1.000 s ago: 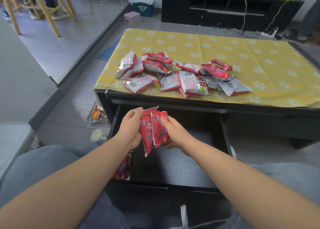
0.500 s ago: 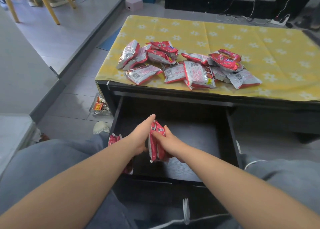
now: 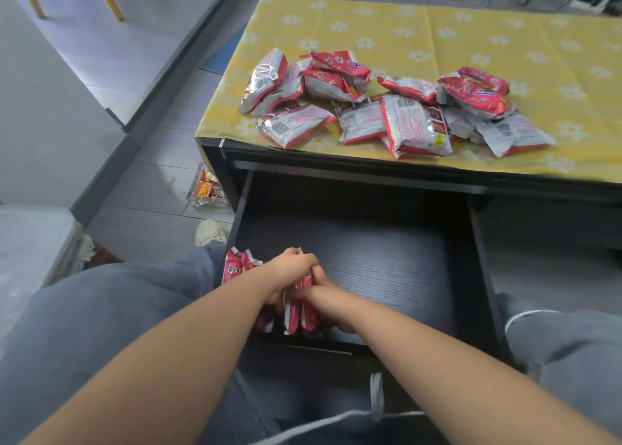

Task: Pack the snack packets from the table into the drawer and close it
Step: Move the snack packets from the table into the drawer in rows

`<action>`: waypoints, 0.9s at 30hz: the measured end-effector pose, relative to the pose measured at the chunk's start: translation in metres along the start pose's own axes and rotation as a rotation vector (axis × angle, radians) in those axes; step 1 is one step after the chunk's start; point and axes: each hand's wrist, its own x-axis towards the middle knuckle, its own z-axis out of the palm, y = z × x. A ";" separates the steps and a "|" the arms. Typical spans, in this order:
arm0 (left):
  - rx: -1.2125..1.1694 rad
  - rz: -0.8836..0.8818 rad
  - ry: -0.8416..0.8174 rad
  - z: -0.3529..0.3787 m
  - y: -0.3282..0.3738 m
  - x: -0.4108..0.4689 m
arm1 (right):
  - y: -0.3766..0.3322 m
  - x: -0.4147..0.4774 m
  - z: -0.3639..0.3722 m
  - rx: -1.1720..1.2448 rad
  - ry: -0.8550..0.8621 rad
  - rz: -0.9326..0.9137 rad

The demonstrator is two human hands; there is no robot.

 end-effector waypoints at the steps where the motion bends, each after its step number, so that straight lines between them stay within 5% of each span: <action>1: 0.096 0.025 0.045 -0.002 0.000 0.005 | -0.001 0.002 0.002 0.008 0.000 0.003; 9: 1.028 0.313 0.247 -0.030 0.002 0.008 | -0.008 0.013 0.034 0.020 -0.036 -0.021; 27: 1.020 0.334 0.328 -0.035 0.007 -0.007 | -0.024 0.003 0.026 -0.050 0.053 -0.134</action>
